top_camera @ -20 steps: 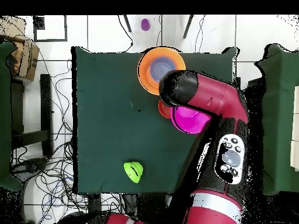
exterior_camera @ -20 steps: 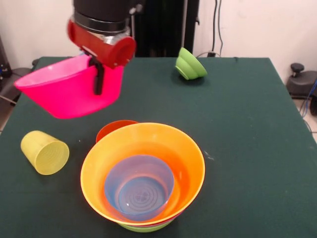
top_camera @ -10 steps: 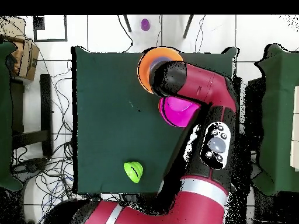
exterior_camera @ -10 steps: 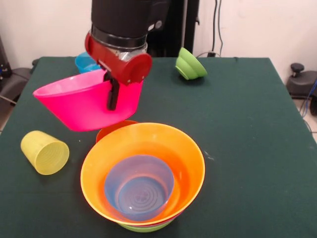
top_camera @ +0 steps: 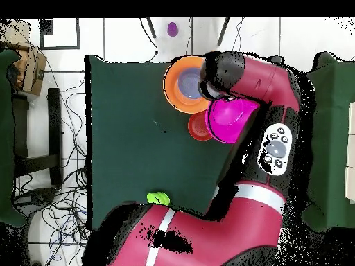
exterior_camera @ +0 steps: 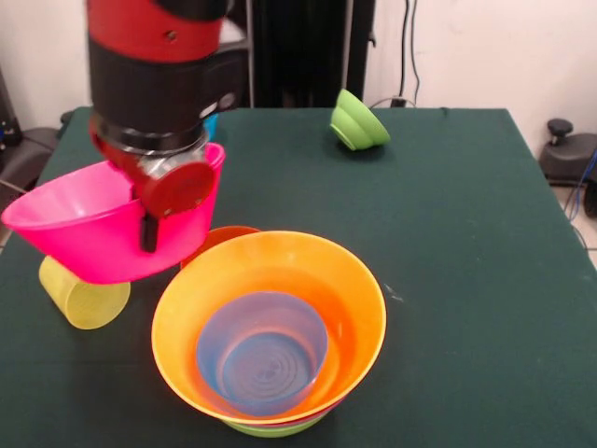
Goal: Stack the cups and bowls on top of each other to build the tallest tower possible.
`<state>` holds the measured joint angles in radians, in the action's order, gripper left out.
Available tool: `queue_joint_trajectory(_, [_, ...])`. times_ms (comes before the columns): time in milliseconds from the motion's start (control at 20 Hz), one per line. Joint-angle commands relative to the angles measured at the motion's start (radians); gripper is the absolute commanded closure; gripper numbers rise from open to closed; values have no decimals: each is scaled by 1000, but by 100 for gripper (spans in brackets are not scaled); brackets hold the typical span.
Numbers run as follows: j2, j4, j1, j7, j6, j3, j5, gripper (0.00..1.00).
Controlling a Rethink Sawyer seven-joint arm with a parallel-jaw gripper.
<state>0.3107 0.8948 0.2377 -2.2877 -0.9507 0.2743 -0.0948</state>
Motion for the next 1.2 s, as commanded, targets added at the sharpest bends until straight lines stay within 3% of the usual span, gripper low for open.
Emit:
queue_joint_trajectory(50, [-94,-292,15,-43,-198,-25,16,100])
queue_joint_trajectory(550, [-138,-357,-25,-118,-194,64,18,100])
queue_joint_trajectory(1200, [-138,-359,-35,-98,-199,94,-8,100])
